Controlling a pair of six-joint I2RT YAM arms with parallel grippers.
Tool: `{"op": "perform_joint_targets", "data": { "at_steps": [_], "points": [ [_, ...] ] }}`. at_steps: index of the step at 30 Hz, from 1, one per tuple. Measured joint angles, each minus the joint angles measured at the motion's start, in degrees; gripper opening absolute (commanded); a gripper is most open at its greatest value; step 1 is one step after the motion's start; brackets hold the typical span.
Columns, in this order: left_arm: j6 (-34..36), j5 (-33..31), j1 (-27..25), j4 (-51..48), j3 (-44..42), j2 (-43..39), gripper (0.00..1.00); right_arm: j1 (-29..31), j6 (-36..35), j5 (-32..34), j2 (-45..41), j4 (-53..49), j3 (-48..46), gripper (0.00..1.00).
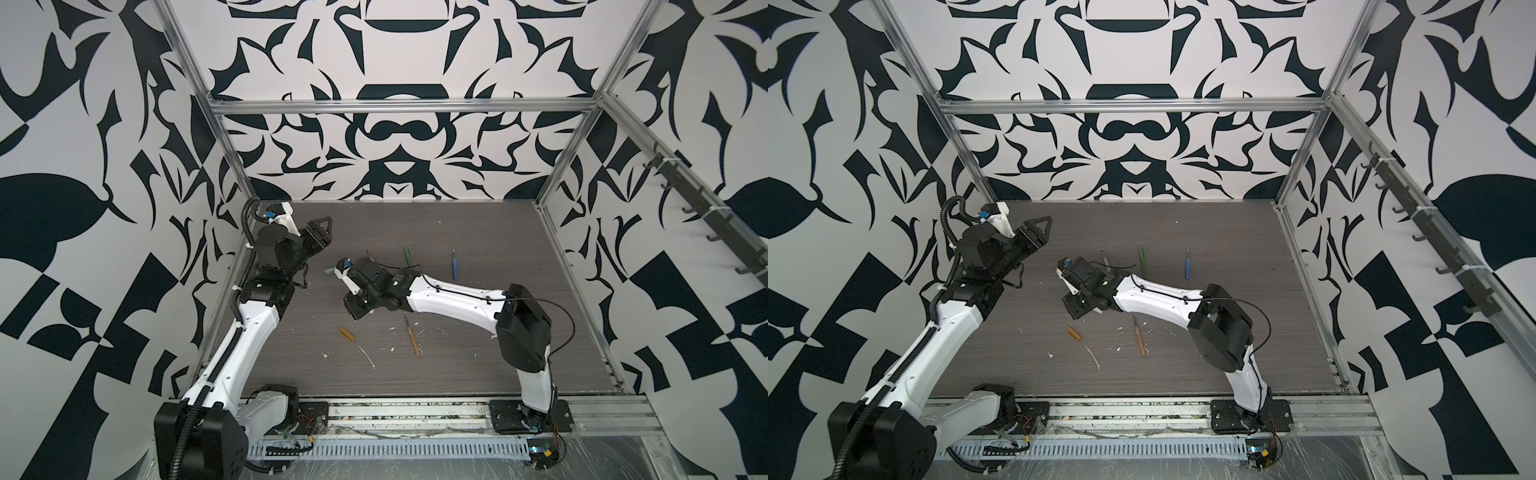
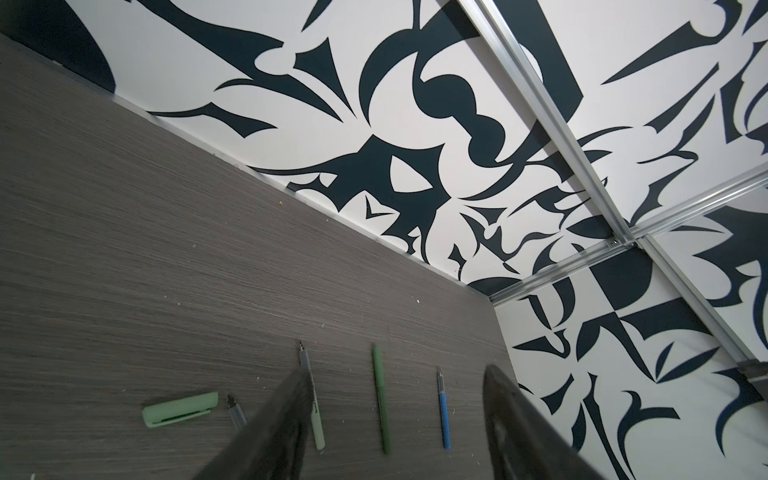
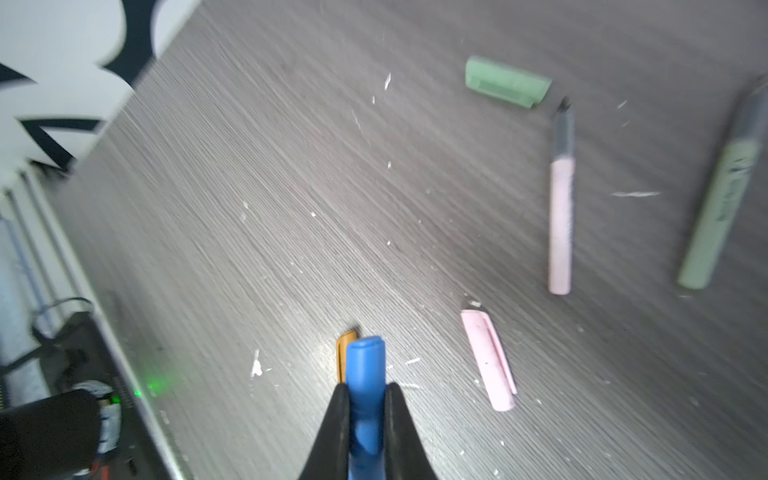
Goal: Insert the pens into the pen caps
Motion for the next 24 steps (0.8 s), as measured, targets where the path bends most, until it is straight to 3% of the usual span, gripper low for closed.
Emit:
{"op": "perform_joint_targets", "data": {
  "at_steps": [4,9,15,24],
  "points": [
    [-0.2,2.7,0.0,2.4,0.0,0.8,0.68,-4.4,1.7,-0.6,-5.7,3.3,-7.3,0.08],
    [-1.0,6.5,0.0,5.5,0.0,2.2,0.67,-14.5,3.7,-1.3,-11.9,5.7,-18.1,0.09],
    [-3.2,12.5,-0.5,9.0,0.0,5.8,0.65,-26.4,5.7,-0.9,-12.8,5.7,-24.9,0.09],
    [-4.8,17.8,-3.4,10.7,0.0,8.9,0.65,-28.7,7.5,1.2,-6.8,4.7,-26.6,0.16]
  ]
}}
